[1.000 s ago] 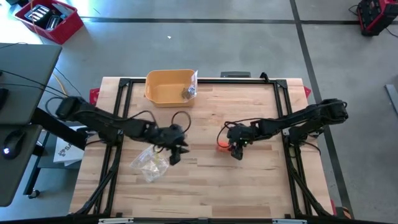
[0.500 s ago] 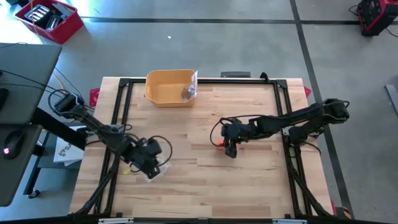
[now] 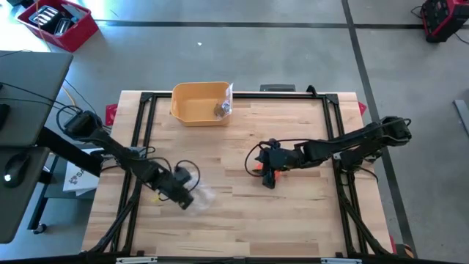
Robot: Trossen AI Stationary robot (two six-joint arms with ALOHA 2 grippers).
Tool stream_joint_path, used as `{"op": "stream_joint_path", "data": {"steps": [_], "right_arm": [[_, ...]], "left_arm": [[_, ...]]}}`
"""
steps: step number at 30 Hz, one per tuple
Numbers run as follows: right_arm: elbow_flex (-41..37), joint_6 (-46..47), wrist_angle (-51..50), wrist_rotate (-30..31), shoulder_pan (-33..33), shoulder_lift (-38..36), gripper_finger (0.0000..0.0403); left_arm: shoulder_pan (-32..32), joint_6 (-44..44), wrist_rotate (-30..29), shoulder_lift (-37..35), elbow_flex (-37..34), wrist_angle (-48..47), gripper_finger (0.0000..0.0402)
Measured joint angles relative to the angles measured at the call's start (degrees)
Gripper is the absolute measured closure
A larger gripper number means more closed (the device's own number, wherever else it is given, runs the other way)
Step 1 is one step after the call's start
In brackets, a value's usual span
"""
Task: Roll bandage
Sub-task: Open the transparent zip bag
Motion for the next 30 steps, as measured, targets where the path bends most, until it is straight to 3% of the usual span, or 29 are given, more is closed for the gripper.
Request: {"op": "stream_joint_path", "data": {"steps": [3,5,9,13,16,19,21,24,26,30], "right_arm": [[0.0,-0.3,2.9,-0.6,0.0,0.0,0.0183],[0.0,-1.9,6.5,-4.3,-0.1,0.5,0.0183],[0.0,-5.3,16.0,-16.6,1.2,5.0,0.0183],[1.5,-1.0,24.9,-29.9,2.3,13.9,0.0183],[7.5,2.2,25.1,-39.0,2.8,22.5,0.0183],[15.6,1.2,17.0,-45.9,2.8,29.5,0.0184],[20.6,-2.9,7.5,-46.6,2.5,31.3,0.0191],[26.7,-9.7,-2.3,-40.8,1.7,31.5,0.0208],[29.0,-12.8,-4.9,-37.1,0.9,32.2,0.0217],[30.9,-15.2,-6.6,-35.3,-0.9,32.8,0.0227]], "left_arm": [[2.1,6.5,-4.8,-2.1,2.2,0.5,0.0271],[3.1,10.2,-6.6,-3.8,3.8,-1.6,0.0271],[4.5,11.6,-5.3,-6.5,4.3,-7.3,0.0271],[5.3,7.9,-3.6,-6.1,3.1,-17.6,0.0271],[5.9,6.6,-3.6,-5.6,-0.6,-16.1,0.0271],[6.3,6.4,-3.0,-5.4,-4.6,-8.9,0.0271],[6.2,6.4,-2.4,-5.3,-7.0,-2.5,0.0271],[5.0,5.7,-0.9,-5.3,-8.4,4.8,0.0271],[3.3,4.4,-0.4,-5.3,-8.4,7.9,0.0271],[-2.6,-0.3,2.1,-5.0,-8.4,18.2,0.0271]]}}
